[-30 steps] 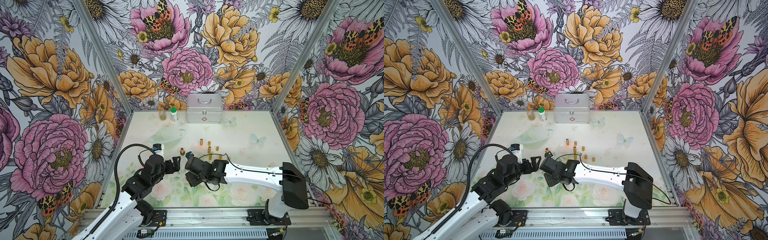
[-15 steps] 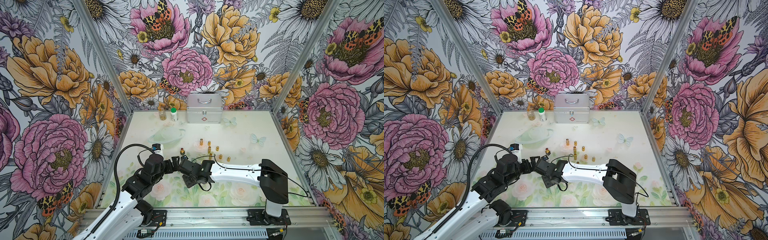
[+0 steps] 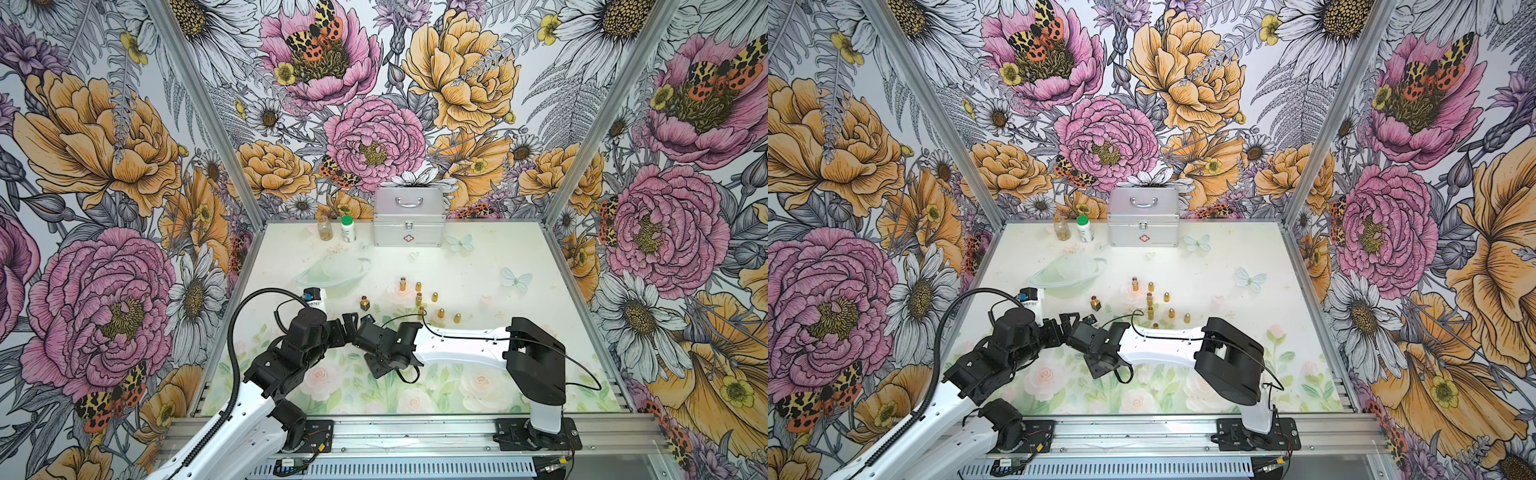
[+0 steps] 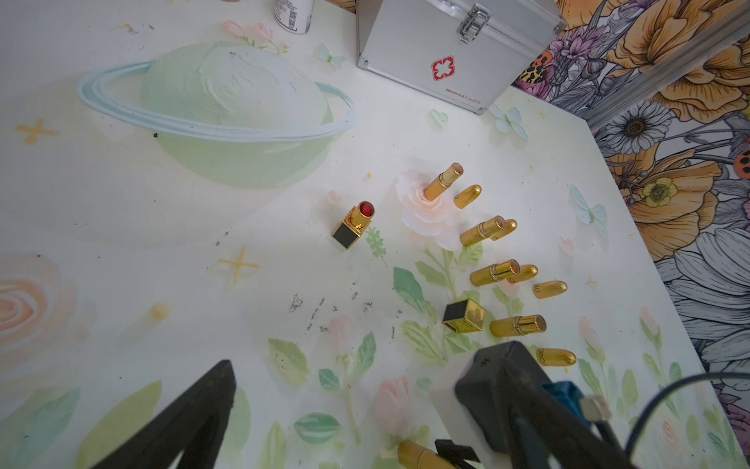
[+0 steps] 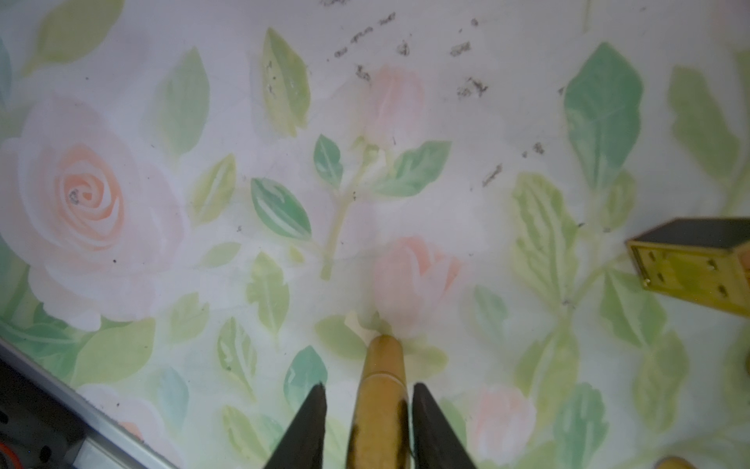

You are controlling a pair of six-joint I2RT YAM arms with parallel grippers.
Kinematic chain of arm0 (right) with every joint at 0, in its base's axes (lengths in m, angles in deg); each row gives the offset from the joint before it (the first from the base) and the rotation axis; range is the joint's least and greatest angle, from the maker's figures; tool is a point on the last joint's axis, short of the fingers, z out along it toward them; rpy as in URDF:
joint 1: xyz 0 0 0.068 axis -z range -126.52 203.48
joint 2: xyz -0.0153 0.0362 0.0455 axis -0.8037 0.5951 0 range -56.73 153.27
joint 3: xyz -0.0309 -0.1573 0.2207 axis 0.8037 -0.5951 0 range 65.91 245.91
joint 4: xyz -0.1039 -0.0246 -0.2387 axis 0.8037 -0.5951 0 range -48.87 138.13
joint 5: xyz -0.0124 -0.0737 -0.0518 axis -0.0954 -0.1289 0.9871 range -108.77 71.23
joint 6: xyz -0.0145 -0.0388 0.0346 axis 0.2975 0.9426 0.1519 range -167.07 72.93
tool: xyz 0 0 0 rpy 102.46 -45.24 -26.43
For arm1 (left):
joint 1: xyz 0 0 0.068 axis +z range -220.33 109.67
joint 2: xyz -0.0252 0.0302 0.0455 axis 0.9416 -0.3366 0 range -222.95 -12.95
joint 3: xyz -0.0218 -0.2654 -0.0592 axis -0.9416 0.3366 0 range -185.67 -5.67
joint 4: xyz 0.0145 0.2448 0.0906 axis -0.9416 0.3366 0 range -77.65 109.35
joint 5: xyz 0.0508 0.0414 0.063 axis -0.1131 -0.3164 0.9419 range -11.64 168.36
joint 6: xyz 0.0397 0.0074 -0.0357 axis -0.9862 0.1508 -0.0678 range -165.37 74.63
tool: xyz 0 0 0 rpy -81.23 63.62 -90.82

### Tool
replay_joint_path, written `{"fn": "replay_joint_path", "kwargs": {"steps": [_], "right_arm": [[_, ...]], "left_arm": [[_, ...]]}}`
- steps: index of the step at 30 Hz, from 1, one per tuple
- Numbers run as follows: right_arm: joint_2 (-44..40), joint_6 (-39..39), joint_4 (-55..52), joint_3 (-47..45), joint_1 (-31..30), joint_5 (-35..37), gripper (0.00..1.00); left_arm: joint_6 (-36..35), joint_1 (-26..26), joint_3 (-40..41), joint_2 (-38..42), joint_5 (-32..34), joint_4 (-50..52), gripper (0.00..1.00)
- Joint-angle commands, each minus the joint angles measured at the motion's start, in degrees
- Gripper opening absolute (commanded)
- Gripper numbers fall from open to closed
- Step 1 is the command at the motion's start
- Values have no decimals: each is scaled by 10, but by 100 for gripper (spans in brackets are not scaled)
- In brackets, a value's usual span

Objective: Open the lipstick cap
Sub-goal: Pick up the lipstick at the center of the board.

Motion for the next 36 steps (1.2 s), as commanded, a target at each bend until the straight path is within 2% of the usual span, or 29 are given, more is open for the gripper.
{"fn": "replay_joint_path", "kwargs": {"steps": [1, 25, 36], "right_arm": [[17, -2, -4, 12, -1, -1, 36], [28, -11, -4, 10, 2, 12, 27], [-7, -18, -4, -6, 4, 23, 22]], "left_arm": [[-5, 4, -10, 2, 0, -3, 99], [-5, 6, -4, 9, -4, -2, 99], [-5, 7, -5, 13, -3, -2, 99]]}}
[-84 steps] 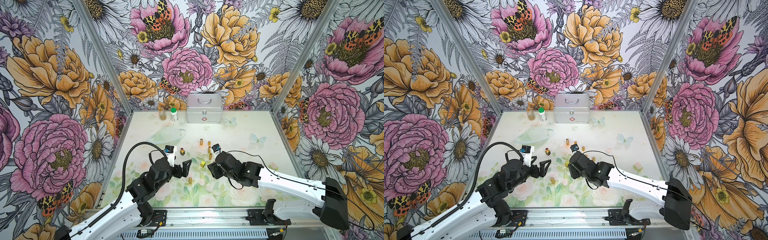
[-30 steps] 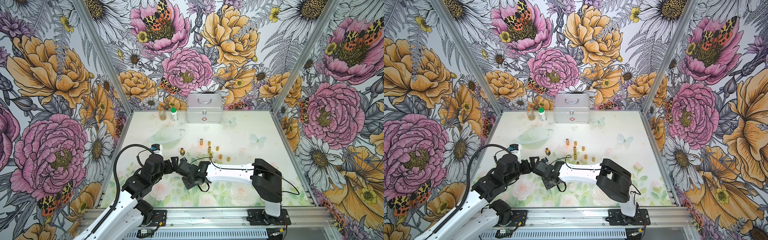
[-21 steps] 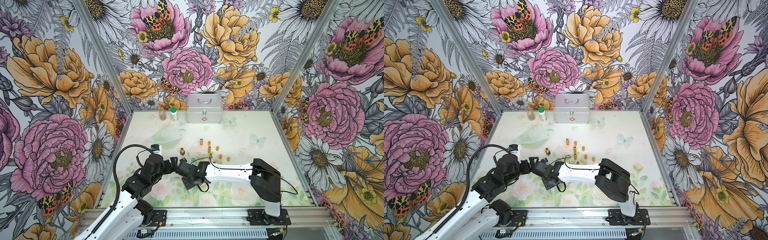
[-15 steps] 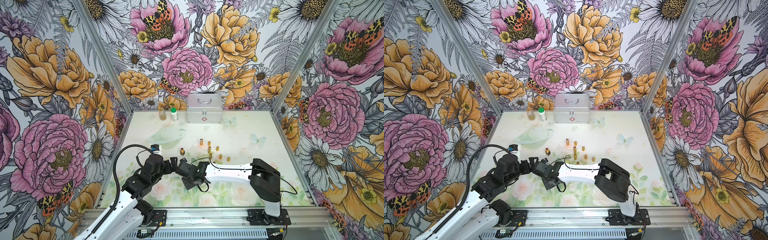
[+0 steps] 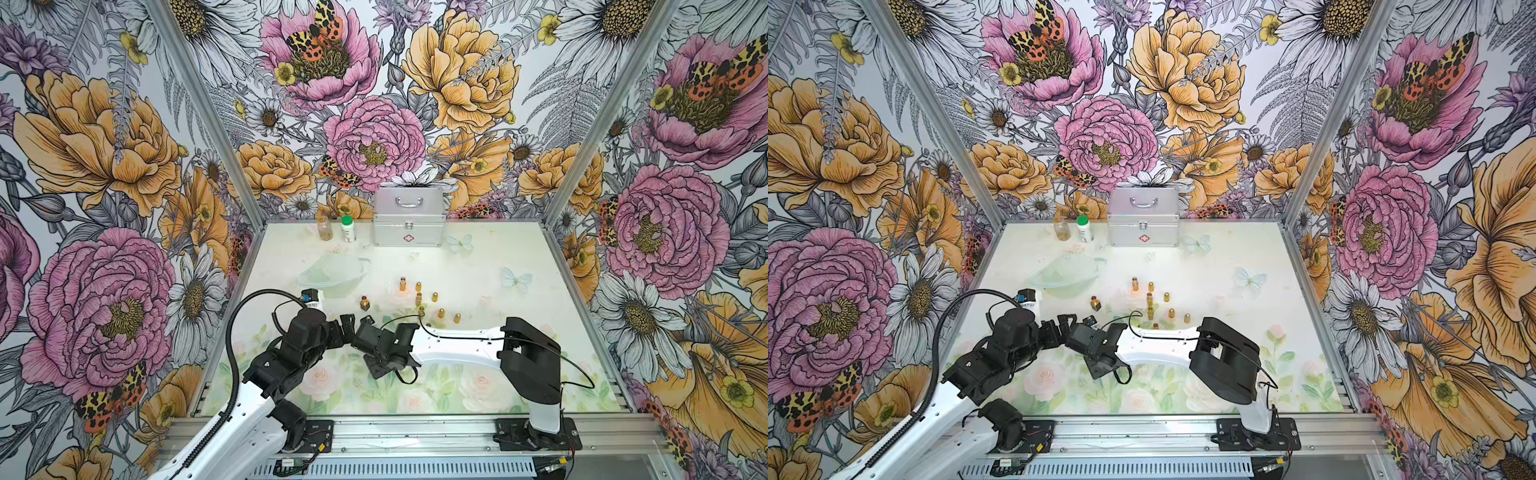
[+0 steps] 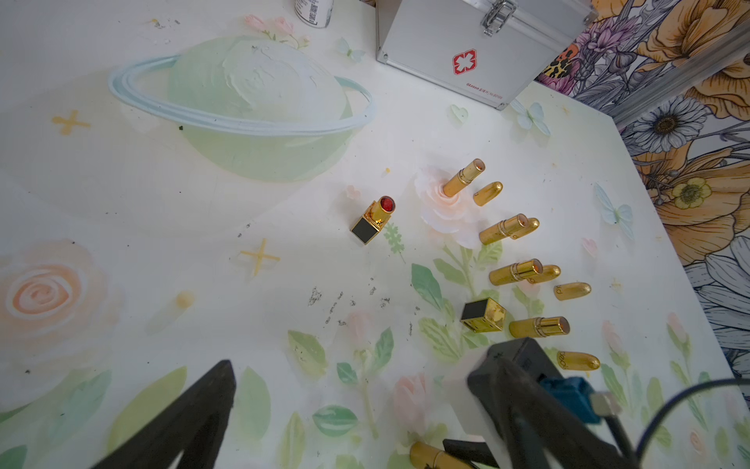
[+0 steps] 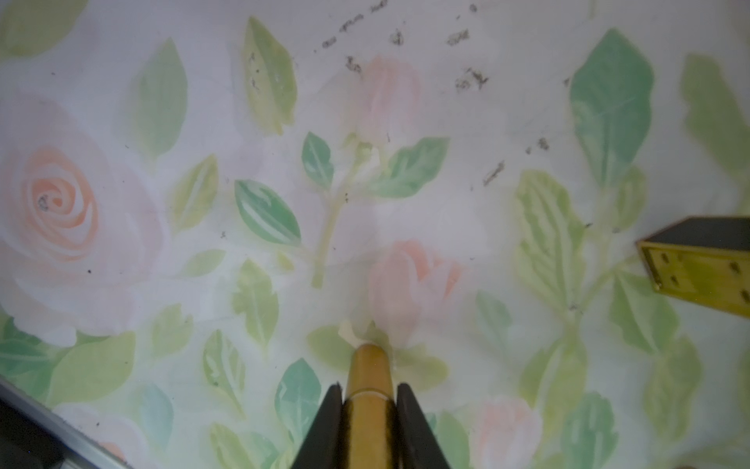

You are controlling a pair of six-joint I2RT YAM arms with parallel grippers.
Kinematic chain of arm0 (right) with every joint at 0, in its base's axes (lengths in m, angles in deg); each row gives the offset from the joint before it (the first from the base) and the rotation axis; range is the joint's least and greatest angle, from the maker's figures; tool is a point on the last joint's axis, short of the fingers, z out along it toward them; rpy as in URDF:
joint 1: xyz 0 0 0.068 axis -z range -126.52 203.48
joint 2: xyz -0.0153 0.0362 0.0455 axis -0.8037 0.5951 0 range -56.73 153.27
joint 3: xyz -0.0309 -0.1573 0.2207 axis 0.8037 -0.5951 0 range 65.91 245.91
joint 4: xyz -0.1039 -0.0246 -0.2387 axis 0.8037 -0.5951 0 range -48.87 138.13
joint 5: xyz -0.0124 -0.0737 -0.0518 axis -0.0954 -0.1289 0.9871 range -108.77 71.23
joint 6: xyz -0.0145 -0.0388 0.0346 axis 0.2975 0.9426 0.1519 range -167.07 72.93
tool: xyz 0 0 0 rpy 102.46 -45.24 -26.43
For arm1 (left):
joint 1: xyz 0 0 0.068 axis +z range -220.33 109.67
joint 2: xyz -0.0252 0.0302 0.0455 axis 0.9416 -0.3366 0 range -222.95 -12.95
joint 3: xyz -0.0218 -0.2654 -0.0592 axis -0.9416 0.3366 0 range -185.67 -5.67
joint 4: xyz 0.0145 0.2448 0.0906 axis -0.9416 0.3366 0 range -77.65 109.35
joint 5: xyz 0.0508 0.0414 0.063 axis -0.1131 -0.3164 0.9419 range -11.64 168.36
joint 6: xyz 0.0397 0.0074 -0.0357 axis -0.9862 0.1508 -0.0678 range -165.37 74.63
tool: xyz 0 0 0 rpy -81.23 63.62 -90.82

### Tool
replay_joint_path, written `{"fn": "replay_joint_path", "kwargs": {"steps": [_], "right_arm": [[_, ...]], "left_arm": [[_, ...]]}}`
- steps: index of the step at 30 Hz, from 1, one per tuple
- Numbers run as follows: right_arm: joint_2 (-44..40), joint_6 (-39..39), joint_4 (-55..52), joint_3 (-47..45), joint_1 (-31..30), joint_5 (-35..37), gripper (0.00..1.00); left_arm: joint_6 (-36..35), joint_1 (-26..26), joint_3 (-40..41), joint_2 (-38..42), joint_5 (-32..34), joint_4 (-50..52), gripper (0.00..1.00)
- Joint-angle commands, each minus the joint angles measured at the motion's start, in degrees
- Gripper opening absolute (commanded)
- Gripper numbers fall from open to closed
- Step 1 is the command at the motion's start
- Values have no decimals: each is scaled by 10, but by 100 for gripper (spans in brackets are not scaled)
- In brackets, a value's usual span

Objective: Open the lipstick cap
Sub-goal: Pick up the lipstick at the center of the board, then open the cover of the lipstick.

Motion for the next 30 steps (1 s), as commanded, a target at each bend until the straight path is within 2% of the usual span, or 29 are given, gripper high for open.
{"fn": "replay_joint_path", "kwargs": {"steps": [1, 9, 16, 19, 24, 27, 30], "right_arm": [[-25, -10, -3, -10, 5, 17, 22], [-103, -24, -15, -33, 28, -4, 21], [-160, -19, -44, -34, 69, -56, 21], [-180, -6, -51, -31, 94, -86, 21], [-204, 18, -65, -28, 138, -147, 21], [-213, 37, -83, -26, 160, -169, 21], [-228, 45, -86, -32, 182, -193, 21]], "left_arm": [[-3, 3, -5, 10, -12, -20, 99], [-20, 5, -13, 15, 1, -23, 99], [-93, -8, -20, -5, -23, -44, 99], [-111, -58, -21, -18, 6, -56, 98], [-170, -209, 0, -36, 96, -115, 98], [-200, -251, 37, -40, 64, -184, 96], [-219, -258, 78, -43, 19, -257, 92]]}}
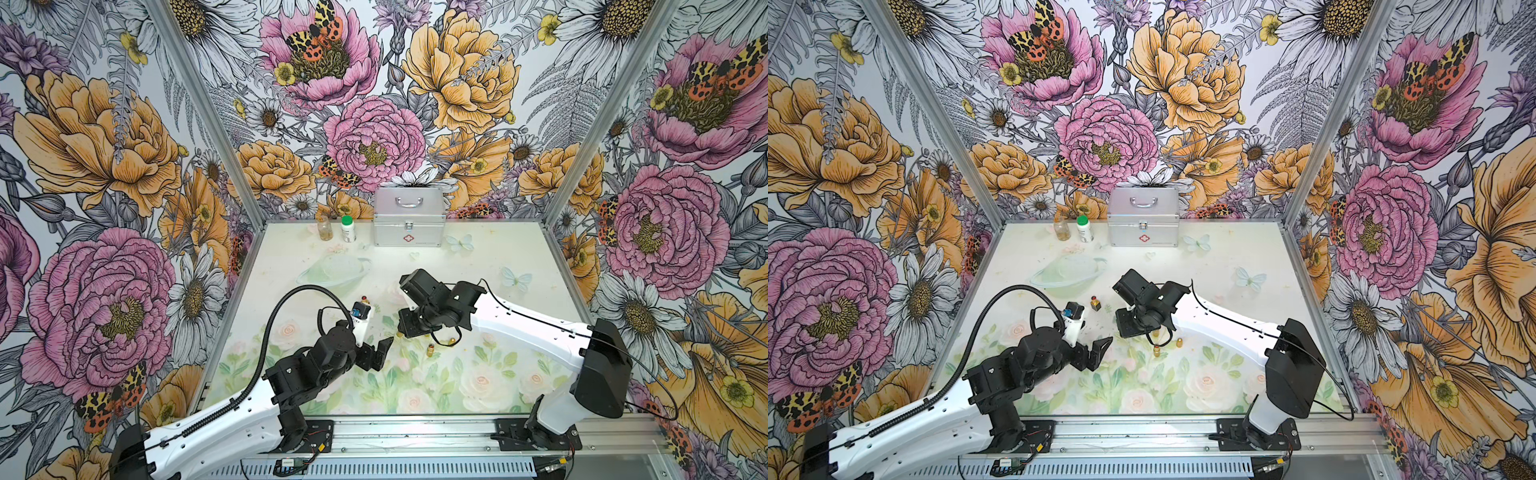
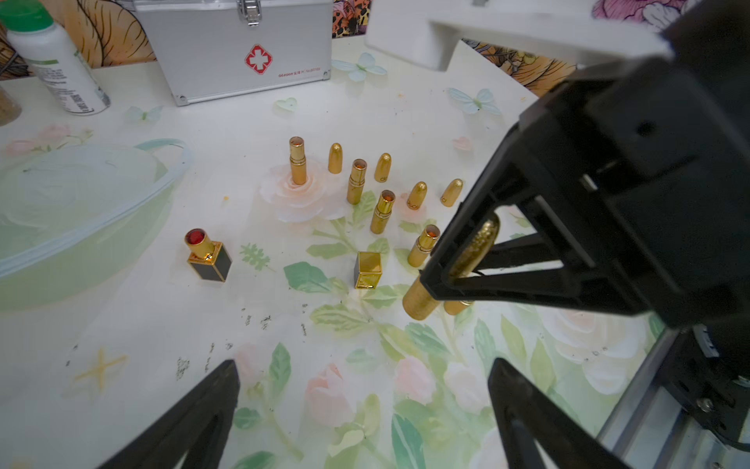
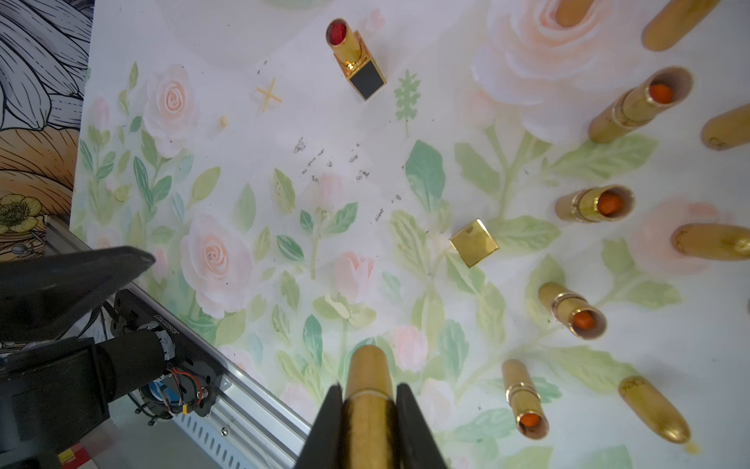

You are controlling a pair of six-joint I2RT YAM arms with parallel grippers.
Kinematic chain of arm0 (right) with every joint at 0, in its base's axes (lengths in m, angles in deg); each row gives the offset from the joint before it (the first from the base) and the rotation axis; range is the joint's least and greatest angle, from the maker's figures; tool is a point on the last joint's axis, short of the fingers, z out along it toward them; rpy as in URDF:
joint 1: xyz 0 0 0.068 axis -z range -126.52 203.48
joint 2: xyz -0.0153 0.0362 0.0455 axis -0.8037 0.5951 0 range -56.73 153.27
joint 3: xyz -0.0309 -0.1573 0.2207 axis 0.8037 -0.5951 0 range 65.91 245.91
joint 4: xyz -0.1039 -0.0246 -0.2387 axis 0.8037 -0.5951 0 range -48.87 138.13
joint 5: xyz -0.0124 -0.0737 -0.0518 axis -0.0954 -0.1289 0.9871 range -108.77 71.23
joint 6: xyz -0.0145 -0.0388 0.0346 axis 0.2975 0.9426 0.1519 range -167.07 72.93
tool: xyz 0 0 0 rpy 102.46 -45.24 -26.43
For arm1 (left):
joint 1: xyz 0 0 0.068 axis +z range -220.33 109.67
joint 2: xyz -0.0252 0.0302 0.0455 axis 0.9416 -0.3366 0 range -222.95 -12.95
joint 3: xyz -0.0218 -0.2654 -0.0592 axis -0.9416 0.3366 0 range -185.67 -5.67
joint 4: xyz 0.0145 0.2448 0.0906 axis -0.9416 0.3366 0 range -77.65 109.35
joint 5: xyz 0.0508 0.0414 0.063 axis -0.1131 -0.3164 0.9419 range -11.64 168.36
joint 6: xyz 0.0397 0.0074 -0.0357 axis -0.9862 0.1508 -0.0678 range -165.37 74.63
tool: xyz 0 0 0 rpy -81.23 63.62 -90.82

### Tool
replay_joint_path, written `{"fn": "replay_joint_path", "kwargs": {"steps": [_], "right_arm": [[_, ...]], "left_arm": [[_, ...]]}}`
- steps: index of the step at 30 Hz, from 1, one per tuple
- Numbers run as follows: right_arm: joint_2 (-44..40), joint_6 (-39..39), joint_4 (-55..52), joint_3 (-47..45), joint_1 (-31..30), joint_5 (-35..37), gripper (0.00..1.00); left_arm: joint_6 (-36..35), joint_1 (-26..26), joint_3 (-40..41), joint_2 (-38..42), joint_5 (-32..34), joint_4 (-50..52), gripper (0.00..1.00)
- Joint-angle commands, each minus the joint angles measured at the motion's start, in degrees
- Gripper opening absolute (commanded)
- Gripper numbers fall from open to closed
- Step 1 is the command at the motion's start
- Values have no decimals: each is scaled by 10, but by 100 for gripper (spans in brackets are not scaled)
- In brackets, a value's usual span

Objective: Open the lipstick cap
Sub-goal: Open the cover of the lipstick.

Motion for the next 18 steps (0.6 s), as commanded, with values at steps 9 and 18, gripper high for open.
{"fn": "replay_joint_path", "kwargs": {"steps": [9, 18], "right_arm": [[-47, 31, -14, -5, 42, -113, 21], [-54, 24, -12, -12, 50, -144, 21]], "left_arm": [[-122, -6, 24, -104, -99, -178, 64], [-141, -5, 23, -160, -130, -272, 44]]}}
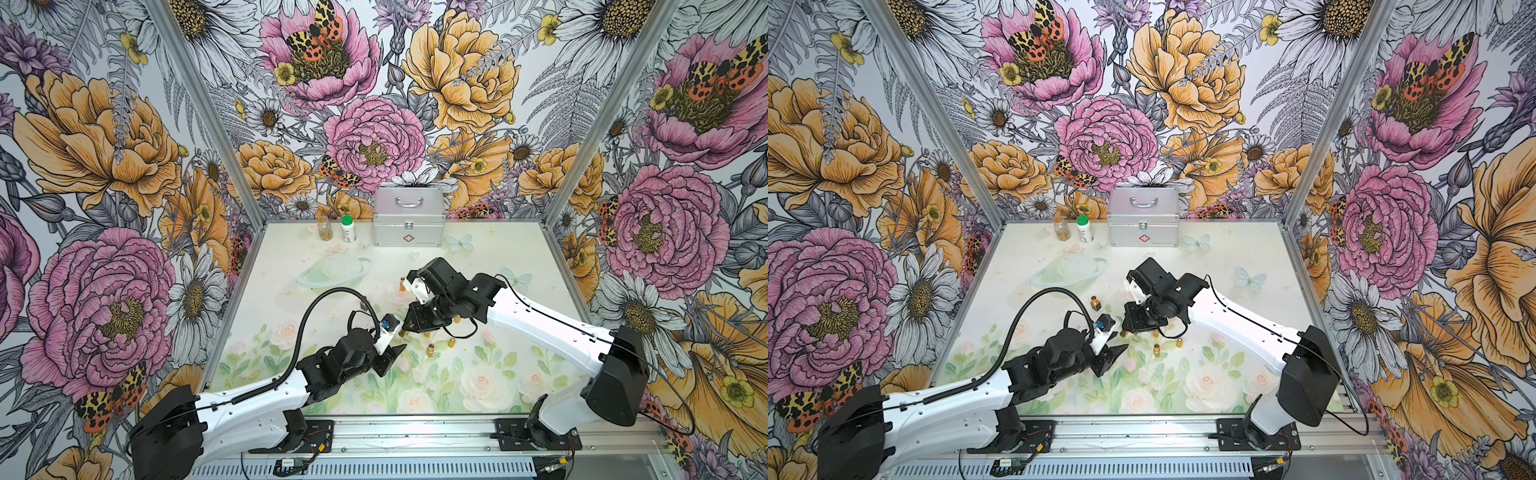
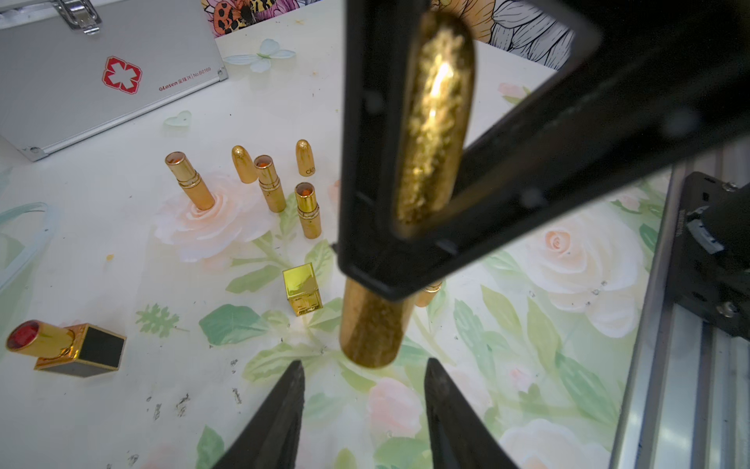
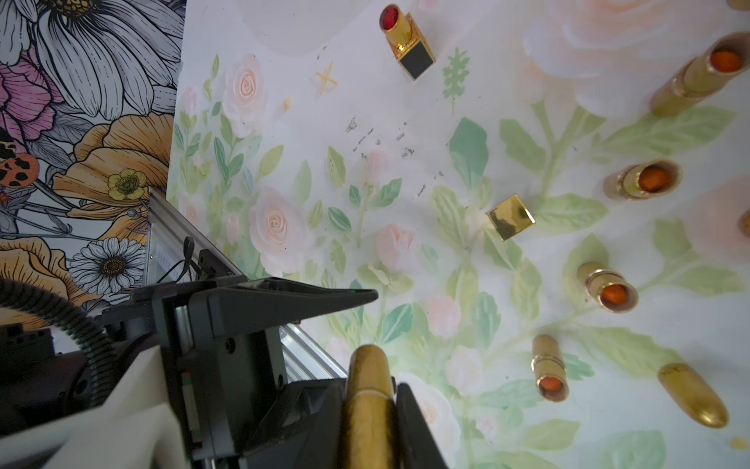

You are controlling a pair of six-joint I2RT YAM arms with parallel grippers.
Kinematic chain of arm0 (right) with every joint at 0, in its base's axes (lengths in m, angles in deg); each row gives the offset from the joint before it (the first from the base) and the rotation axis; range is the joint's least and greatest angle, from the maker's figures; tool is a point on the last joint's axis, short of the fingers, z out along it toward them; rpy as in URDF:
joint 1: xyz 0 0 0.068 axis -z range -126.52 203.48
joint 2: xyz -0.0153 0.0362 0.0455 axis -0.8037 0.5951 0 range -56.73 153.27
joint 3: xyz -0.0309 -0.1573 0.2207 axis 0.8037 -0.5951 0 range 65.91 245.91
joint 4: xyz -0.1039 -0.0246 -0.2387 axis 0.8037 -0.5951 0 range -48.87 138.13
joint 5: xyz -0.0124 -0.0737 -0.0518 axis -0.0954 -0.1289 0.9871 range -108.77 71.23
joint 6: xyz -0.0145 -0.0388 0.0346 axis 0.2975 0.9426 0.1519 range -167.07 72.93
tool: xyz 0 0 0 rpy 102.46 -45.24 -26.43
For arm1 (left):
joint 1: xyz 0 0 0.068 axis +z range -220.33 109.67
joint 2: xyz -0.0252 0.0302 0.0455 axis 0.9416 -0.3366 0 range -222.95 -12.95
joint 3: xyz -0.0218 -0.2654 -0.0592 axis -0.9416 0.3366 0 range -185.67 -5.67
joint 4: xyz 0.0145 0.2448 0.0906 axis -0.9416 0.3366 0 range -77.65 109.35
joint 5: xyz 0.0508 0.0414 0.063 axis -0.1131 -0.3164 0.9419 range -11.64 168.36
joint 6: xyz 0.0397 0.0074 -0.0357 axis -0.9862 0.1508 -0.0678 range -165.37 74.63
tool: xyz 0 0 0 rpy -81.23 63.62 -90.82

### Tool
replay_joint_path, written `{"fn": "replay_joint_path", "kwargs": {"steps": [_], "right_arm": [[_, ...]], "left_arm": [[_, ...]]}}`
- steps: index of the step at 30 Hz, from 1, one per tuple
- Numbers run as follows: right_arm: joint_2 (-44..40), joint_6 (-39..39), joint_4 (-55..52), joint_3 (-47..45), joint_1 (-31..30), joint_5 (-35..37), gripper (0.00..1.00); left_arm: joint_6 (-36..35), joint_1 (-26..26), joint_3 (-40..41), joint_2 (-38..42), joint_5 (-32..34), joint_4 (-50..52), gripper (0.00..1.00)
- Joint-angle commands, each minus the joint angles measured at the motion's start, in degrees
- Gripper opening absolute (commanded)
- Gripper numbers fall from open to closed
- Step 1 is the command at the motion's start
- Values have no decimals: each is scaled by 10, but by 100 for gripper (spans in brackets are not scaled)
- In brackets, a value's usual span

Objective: Open the lipstick cap
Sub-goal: Open the cover of the lipstick.

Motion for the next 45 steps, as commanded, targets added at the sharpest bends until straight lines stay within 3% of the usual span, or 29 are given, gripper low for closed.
{"fn": "replay_joint_path", "kwargs": {"steps": [1, 4, 12, 21, 25, 32, 39, 45], "right_arm": [[-16, 3, 2, -5, 5, -22, 21], [-16, 2, 3, -6, 5, -24, 21], [-18, -14, 31, -23, 10, -49, 21], [-26, -40, 77, -53, 12, -81, 21], [-34, -41, 79, -54, 12, -68, 24], [-55, -32, 77, -49, 27, -37, 39], [-52, -27, 73, -55, 28, -26, 32], [-45, -25, 73, -61, 27, -31, 31]], "left_arm": [[-15, -3, -12, -2, -33, -66, 42], [-15, -2, -12, -4, -43, -72, 33], [-11, -1, -11, 4, -45, -73, 22], [-6, 4, -10, 3, -50, -75, 1], [-5, 4, -9, 2, -40, -71, 0], [-3, 4, -16, -8, -24, -42, 0], [-6, 4, -27, -10, -16, -30, 0], [-6, 4, -34, -6, -7, -21, 0]]}}
